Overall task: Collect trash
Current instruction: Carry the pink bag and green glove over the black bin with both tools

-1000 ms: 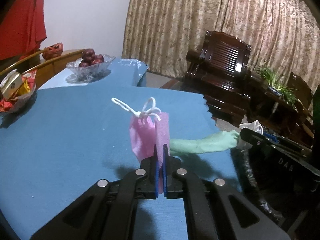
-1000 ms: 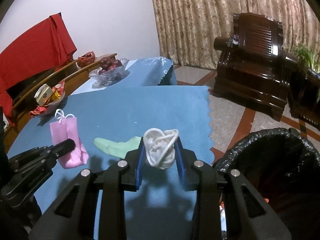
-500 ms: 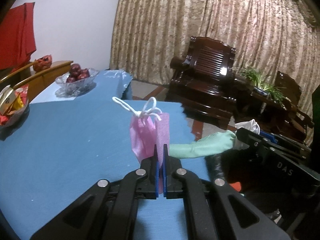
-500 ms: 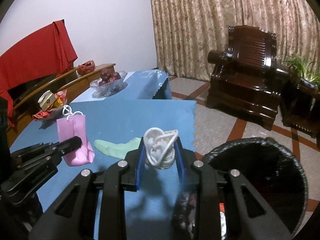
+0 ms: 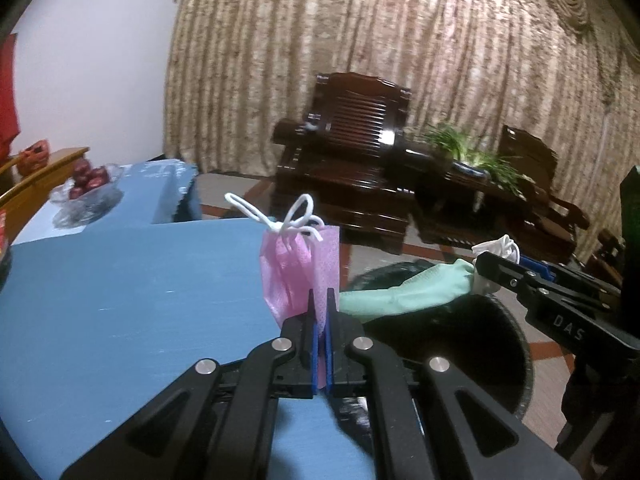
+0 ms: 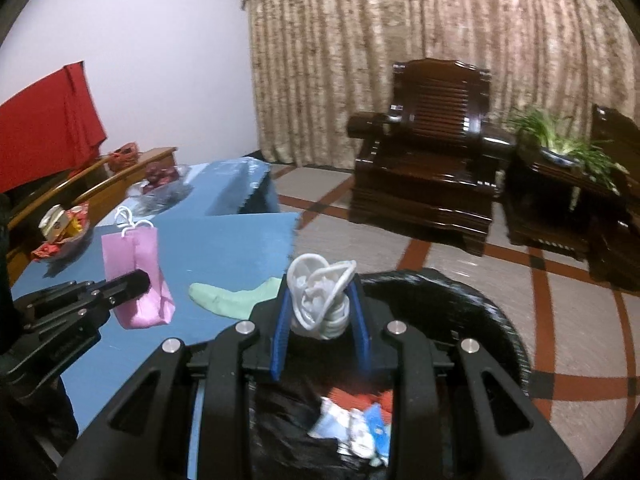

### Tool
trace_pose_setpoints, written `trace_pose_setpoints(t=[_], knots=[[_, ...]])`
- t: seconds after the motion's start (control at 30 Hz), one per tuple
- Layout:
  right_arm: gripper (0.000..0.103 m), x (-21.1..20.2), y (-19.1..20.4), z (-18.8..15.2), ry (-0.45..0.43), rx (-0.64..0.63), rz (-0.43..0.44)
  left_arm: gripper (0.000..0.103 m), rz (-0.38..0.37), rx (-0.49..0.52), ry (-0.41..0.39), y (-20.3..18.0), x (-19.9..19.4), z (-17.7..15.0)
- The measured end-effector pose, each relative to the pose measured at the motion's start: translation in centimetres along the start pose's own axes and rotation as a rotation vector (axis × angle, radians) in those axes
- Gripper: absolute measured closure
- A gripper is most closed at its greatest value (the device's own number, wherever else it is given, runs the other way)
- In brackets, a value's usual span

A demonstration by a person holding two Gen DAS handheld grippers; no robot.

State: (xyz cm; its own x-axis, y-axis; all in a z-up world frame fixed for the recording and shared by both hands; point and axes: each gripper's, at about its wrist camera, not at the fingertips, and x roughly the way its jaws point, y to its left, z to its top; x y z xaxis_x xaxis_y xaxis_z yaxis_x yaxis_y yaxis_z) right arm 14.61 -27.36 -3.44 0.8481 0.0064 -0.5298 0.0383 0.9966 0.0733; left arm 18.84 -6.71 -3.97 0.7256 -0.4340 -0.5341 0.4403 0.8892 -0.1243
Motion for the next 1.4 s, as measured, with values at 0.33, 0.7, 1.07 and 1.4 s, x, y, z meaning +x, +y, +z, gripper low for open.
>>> trace_pose_setpoints(t=[0.33,0.7,1.07,1.4], knots=[[0.076,-1.9,-5.7,-2.5,0.021,0.054,-0.101,0.101,-0.1,0.067,0.052,-6.6,3.5,-0.4],[0.076,-2.2,-8.0,-4.5,0.045,0.088,-0.137,0.101,-0.12,0.096,0.101,-9.0,5.7,-1.6],[0.076,-2.0,-8.5,-5.0,0.059,0.1,-0.143,0.101,-0.124,0.107,0.127,-9.1,6.3,-2.5],[0.076,-1.6,-8.5,-5.0,0.069,0.101,-0.147,0.101,-0.121,0.1,0.135,-8.7,6.9,-2.6]])
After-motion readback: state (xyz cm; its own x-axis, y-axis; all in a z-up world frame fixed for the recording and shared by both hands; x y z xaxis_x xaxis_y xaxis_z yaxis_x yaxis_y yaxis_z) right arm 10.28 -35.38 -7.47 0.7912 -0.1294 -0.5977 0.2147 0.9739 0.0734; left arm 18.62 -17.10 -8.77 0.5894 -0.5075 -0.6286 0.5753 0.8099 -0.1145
